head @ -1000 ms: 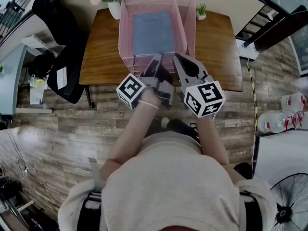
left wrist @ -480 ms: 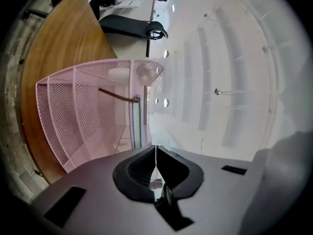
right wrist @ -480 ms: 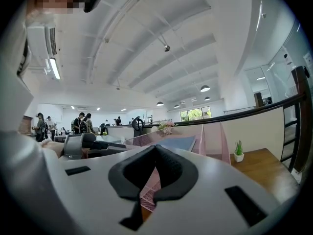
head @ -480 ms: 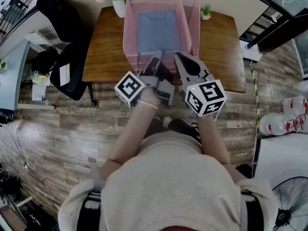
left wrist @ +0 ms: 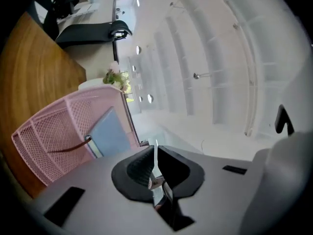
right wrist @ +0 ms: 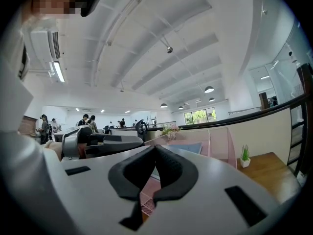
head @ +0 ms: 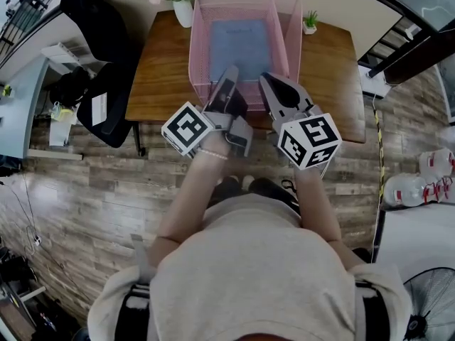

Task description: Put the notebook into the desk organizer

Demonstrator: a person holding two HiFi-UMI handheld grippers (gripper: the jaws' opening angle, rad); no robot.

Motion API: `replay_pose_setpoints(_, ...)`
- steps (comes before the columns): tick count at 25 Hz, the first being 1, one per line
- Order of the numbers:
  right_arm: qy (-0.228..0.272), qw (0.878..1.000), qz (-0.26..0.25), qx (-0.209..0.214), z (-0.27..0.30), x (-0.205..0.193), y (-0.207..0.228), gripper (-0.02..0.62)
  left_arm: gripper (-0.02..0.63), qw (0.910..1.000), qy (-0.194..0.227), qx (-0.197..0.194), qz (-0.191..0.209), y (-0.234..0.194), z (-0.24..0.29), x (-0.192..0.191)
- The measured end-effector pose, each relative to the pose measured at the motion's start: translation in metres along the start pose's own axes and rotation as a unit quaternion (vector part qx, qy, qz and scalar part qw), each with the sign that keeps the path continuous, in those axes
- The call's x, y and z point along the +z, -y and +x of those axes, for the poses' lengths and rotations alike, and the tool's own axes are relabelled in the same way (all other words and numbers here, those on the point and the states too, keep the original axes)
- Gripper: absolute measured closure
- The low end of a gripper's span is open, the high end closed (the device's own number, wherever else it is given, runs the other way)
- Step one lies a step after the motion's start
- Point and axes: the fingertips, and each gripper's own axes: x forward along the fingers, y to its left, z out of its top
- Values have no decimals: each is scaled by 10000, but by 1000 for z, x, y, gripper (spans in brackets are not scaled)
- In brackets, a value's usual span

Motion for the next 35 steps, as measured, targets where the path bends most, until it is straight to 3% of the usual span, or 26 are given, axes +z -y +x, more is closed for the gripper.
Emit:
replay_pose_setpoints(3, 71, 10000, -61, 35, 3, 10, 0, 594, 586, 9995, -98, -4, 307, 5, 4, 4)
replay_pose_setpoints(8, 203, 9997, -133, 75, 5, 24, -1, 594, 593, 9896, -260, 294, 1387, 6, 2, 17)
replay_pose_setpoints(14, 294, 9985, -455, 127, 4, 36, -10, 594, 598, 9706, -544, -133, 2339, 30, 11, 14)
replay_pose_setpoints(19, 338, 9979, -518, 186, 3, 40, -15, 594, 606, 9407, -863, -96, 3279, 36, 8, 8)
replay_pose_setpoints(27, 228, 9980, -555, 197, -3, 29, -17, 592, 606, 8794, -1218, 329, 4591, 28, -3, 5)
replay_pose_setpoints(31, 158, 9987, -412, 240, -5, 20, -18, 592, 603, 8509, -1544, 450, 5001, 22, -8, -2)
replay_pose_setpoints(35, 66, 9989, -366, 272, -5, 12, -19, 592, 595, 8317, -1890, 558, 5190, 11, -12, -14)
